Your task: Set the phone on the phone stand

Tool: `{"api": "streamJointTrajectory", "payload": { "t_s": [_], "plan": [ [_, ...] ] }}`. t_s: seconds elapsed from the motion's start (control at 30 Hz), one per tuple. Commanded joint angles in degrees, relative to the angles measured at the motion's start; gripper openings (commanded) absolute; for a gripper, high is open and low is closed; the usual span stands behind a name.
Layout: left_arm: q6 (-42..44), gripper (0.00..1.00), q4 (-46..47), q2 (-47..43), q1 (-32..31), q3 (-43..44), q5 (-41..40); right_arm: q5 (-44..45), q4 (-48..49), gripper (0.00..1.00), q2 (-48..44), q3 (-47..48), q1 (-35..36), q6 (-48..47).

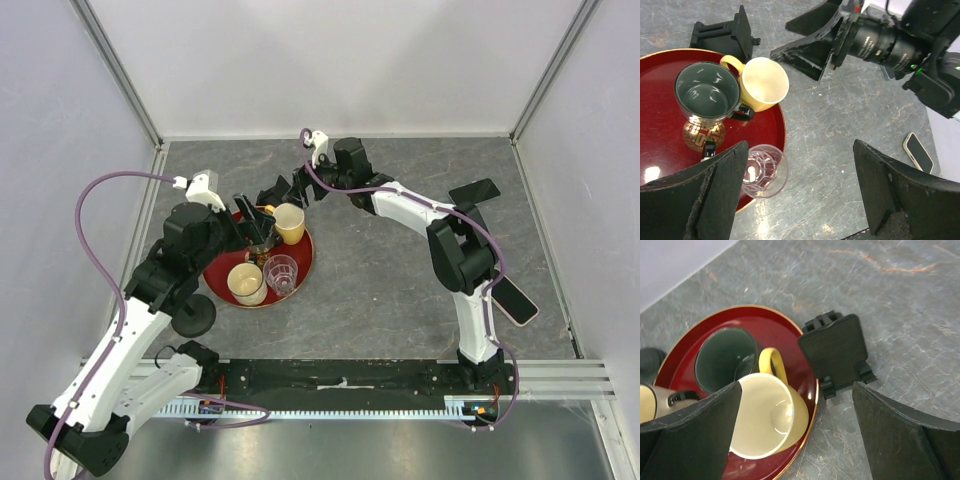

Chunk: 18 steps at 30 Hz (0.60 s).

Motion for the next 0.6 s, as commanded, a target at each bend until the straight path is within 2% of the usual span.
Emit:
{"api": "streamJointTrajectory", "payload": {
  "t_s": [0.0,0.3,0.57],
  "plan": [
    [-3.6,0.91,5.9,-1.9,0.2,-2.5,2.2,-5.1,0.5,0.98,0.3,2.9,0.5,-9.7],
    [-5.8,0.91,7.8,-0.9,0.2,-4.1,5.9,3.6,0.8,0.98,4.4,8.3,3.2,-12.5],
    [-6.4,0.91,8.7,-0.9,0.2,-4.6,6.3,8.7,-5.1,0.98,11.3,18.0,3.4,-13.4]
  ]
}}
